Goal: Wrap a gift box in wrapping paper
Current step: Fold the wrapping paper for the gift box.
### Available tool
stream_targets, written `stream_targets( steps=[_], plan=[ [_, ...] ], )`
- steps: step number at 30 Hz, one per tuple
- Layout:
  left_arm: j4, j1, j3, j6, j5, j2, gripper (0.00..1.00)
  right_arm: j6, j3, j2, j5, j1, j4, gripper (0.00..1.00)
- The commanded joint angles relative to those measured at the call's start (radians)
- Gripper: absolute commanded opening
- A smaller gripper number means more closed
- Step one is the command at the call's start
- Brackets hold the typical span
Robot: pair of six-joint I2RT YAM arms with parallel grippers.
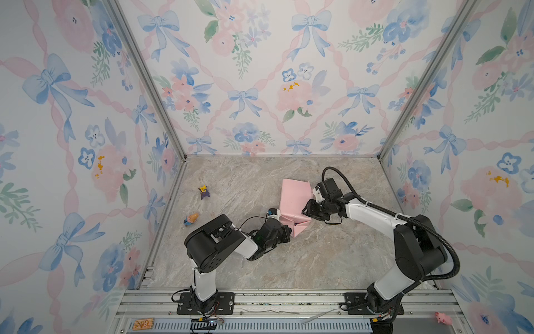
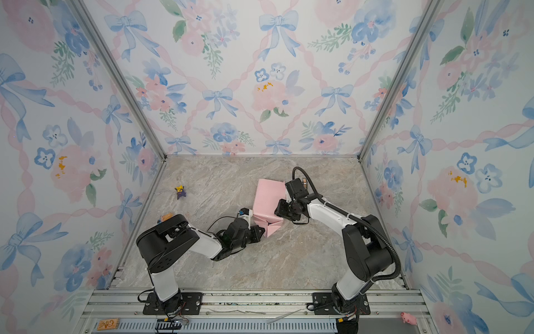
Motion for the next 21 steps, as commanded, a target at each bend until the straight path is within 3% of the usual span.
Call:
stream_targets(
  steps=[1,10,21],
  plan=[
    [-0.204,0.012,0.013,-0.032,0.024,0.004,0.0,-0.019,0.001,0.034,0.01,0.007,-0.052,0.42],
    [-0.362,0.018,0.071,-0.072,0.07,0.009,0.0,-0.019,0.003,0.037,0.011,0.007,-0.051,0.42],
    [-0.424,0.015,0.073,-0.113,0.13,-0.015,0.0,-0.02,0.006,0.041,0.006,0.007,-0.039,0.42]
  ],
)
